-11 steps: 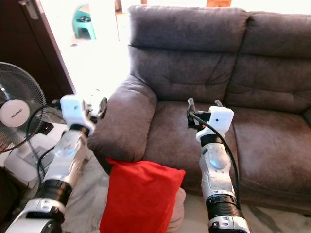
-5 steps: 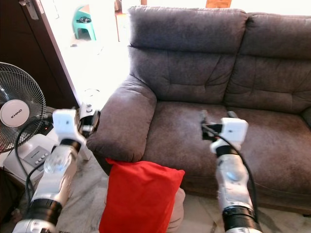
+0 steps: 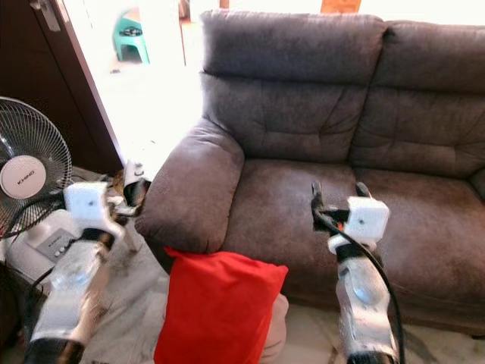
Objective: Move the pillow to the sofa from floor
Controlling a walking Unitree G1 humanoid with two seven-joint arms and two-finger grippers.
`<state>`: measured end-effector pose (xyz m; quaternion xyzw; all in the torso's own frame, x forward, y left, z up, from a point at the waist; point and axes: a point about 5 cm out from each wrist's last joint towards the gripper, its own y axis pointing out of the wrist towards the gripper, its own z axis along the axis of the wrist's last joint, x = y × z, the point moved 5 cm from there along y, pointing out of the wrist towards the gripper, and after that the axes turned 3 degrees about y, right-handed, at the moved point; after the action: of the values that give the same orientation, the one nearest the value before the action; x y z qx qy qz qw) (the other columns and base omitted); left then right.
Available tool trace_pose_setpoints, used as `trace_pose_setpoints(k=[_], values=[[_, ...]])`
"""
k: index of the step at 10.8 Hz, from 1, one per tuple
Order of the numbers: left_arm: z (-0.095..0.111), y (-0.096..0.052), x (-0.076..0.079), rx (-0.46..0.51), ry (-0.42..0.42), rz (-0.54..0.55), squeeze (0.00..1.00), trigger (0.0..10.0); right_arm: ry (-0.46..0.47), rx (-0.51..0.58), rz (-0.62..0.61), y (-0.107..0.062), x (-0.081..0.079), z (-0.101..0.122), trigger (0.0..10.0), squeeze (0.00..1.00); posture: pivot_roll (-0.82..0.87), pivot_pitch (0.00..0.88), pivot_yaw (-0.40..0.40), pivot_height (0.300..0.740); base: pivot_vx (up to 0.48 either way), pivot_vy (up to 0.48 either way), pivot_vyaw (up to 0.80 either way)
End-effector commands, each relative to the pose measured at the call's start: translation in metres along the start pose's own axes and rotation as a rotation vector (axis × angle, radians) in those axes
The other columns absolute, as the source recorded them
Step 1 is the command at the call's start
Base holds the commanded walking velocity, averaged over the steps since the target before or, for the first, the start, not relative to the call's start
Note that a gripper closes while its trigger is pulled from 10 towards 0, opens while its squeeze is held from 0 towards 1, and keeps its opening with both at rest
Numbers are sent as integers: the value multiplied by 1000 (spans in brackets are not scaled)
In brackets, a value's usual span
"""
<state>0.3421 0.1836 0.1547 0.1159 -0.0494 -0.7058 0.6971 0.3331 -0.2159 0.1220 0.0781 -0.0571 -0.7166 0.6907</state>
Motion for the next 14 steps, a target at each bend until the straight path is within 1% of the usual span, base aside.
trace_pose_setpoints(k=[1,3,4,5,8,10,11,12,14], values=[[3,-4,-3,-5,10,1,0,10000,2,17,3,0,2,9,10000,0,25,0,-29,704,0,0,0],[5,-15,-4,-21,10,9,0,10000,-1,8,8,-9,1,13,10000,0,30,17,-36,704,0,0,0],[7,-21,-5,-32,10,17,0,10000,2,-24,-4,-20,4,8,10000,0,34,29,-37,704,0,0,0],[7,-23,-7,-39,17,18,0,10000,5,-35,-6,-22,3,6,10000,0,34,40,-35,704,0,0,0],[7,-22,-9,-60,19,23,0,10000,24,-53,-6,-17,-6,5,10000,0,39,60,-29,704,0,0,0],[7,-23,-6,-69,11,12,0,10000,34,-59,-2,-19,-11,3,10000,0,43,65,-27,704,0,0,0],[8,-25,-4,-72,6,13,0,10000,26,-68,-4,-20,-11,2,10000,0,43,65,-26,704,0,0,0],[8,-33,-6,-83,3,21,0,10000,28,-68,0,-25,-11,5,10000,0,40,64,-25,704,0,0,0],[3,-39,-5,-105,5,18,0,10000,33,-78,6,-31,-10,4,10000,0,41,68,-27,704,0,0,0]])
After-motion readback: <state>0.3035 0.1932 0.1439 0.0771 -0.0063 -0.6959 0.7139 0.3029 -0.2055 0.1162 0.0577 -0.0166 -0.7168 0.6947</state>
